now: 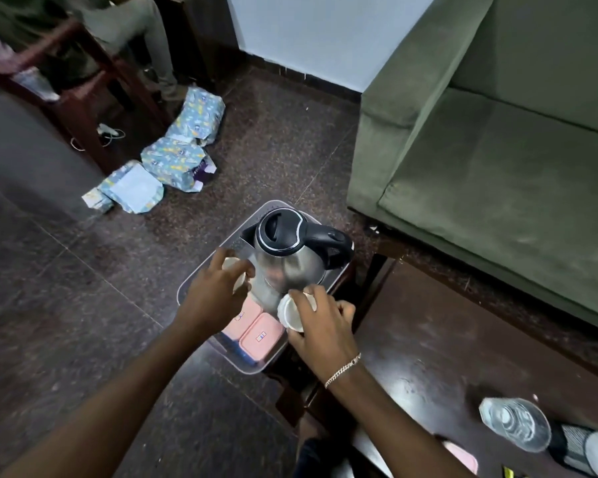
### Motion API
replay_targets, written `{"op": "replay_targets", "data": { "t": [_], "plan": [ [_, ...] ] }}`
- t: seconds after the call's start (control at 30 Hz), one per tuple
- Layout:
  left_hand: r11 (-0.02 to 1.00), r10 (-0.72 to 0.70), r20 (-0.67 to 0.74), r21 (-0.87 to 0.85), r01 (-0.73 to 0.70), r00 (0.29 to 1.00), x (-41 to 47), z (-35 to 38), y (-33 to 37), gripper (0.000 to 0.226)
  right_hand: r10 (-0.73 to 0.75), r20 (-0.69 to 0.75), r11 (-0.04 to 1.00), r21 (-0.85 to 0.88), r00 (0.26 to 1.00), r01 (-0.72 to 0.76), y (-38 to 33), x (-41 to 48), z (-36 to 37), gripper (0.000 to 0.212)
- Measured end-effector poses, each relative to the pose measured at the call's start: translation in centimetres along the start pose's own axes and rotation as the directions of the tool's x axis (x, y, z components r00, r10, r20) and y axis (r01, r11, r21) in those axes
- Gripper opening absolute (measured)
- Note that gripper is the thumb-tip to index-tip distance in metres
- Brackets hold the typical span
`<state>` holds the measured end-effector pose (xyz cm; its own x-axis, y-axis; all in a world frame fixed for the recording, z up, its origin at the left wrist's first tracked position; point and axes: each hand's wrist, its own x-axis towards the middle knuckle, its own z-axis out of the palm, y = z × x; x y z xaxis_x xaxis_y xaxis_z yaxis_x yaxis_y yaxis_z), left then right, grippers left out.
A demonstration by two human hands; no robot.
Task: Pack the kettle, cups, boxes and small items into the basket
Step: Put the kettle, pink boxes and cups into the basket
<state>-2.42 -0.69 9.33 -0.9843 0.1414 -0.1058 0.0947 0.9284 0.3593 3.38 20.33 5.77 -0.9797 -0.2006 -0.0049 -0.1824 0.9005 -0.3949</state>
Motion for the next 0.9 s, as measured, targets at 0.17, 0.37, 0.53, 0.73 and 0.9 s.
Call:
{"op": "replay_targets", "data": {
  "t": [0.17,0.37,0.53,0.73,0.9],
  "plan": [
    [0.992,0.082,0.096,0.091,-0.091,0.992,3.6,1.3,-2.2,0.046,-0.006,0.026,0.997,-0.079,1.0,0.008,-0.7,1.3,2.7,0.063],
    [0.98,0.106,0.157,0.152,-0.13,0.982,5.6,3.1,-4.9,0.061,0.096,0.006,0.985,-0.146,0.995,-0.094,-1.3,2.2,4.2,0.062],
    [0.97,0.154,0.153,0.163,-0.179,0.976,6.4,4.2,-6.4,0.075,0.19,-0.01,0.967,-0.173,0.982,-0.189,-2.0,2.6,5.3,0.059],
    [0.966,0.202,0.171,0.126,-0.225,0.964,7.1,5.0,-7.0,0.088,0.256,-0.006,0.95,-0.185,0.967,-0.253,-2.2,3.1,6.8,0.056],
    [0.951,0.236,0.125,0.175,-0.255,0.964,7.6,5.5,-7.6,0.096,0.286,0.017,0.945,-0.172,0.958,-0.279,-2.1,3.5,7.6,0.068]
  ]
}}
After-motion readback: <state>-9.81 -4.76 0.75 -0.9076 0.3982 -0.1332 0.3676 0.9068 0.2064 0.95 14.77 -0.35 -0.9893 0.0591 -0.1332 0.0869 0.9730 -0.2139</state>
